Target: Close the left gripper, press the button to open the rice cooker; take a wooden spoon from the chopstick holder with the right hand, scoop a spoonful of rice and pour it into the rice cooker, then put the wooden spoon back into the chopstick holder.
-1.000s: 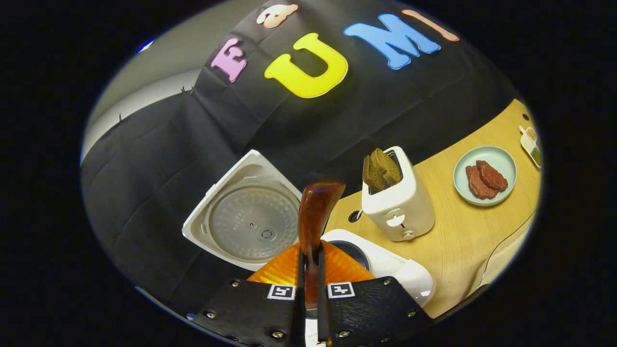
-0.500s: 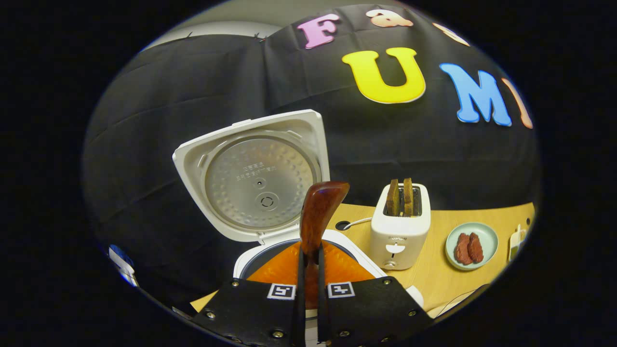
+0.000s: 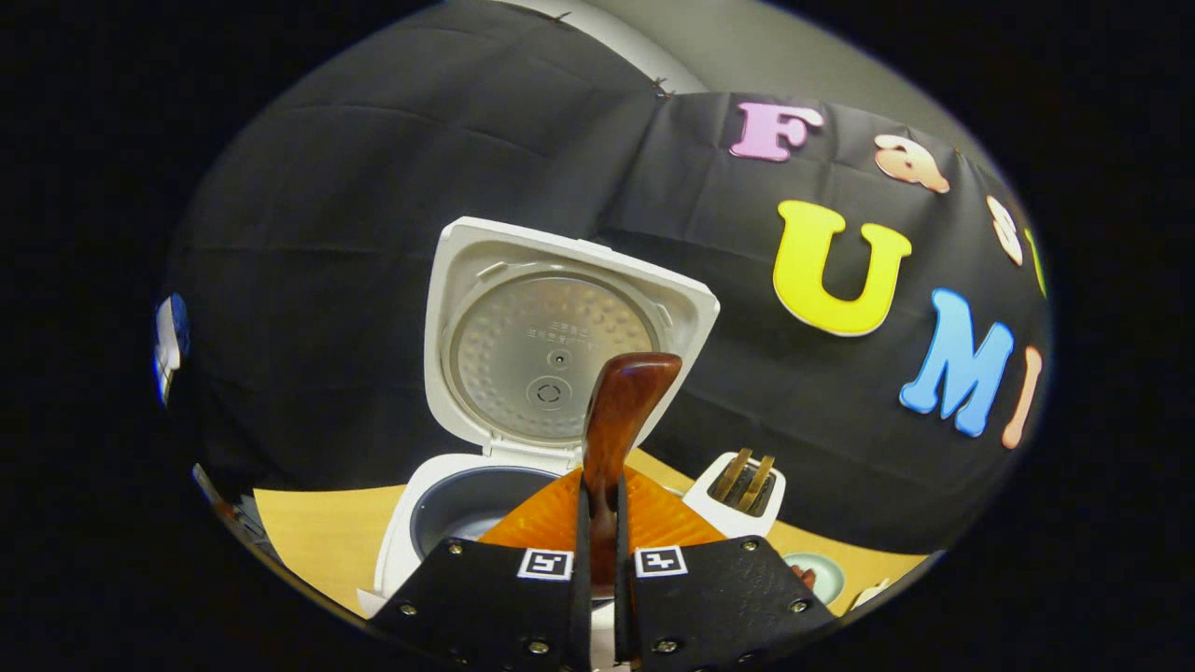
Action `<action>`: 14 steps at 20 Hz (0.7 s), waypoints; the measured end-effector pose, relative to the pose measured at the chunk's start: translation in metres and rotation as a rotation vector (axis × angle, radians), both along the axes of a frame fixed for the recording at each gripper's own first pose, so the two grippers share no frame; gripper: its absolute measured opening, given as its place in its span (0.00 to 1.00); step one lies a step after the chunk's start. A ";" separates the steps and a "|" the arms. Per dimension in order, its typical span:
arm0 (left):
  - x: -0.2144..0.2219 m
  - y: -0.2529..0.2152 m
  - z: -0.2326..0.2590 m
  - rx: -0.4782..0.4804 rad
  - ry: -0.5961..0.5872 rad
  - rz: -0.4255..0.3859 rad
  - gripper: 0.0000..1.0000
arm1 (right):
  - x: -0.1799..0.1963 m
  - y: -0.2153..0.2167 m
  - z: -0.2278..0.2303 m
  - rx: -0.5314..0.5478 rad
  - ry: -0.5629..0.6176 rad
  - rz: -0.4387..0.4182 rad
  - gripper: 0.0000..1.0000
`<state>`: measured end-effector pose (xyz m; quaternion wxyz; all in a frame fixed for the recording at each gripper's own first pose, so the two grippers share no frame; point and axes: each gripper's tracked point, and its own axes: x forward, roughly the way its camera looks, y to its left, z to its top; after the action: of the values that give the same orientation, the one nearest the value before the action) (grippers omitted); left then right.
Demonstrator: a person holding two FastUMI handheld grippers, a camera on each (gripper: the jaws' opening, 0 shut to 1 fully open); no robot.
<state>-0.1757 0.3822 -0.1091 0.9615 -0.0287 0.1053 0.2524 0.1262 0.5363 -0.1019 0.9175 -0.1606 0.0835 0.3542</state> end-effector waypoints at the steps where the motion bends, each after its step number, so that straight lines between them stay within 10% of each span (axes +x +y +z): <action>1: -0.001 -0.001 0.000 0.000 -0.002 -0.001 0.91 | -0.001 -0.003 0.006 -0.013 -0.034 -0.006 0.10; 6: 0.000 -0.002 0.005 0.001 -0.014 -0.014 0.92 | -0.005 -0.014 0.010 0.017 0.008 -0.021 0.10; 14: 0.023 -0.014 0.020 0.003 -0.057 -0.071 0.92 | 0.002 -0.050 0.050 0.434 0.376 -0.097 0.10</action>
<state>-0.1528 0.3680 -0.0893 0.9724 -0.0307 0.0783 0.2175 0.1285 0.4862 -0.0515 0.9147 0.1122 0.1822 0.3429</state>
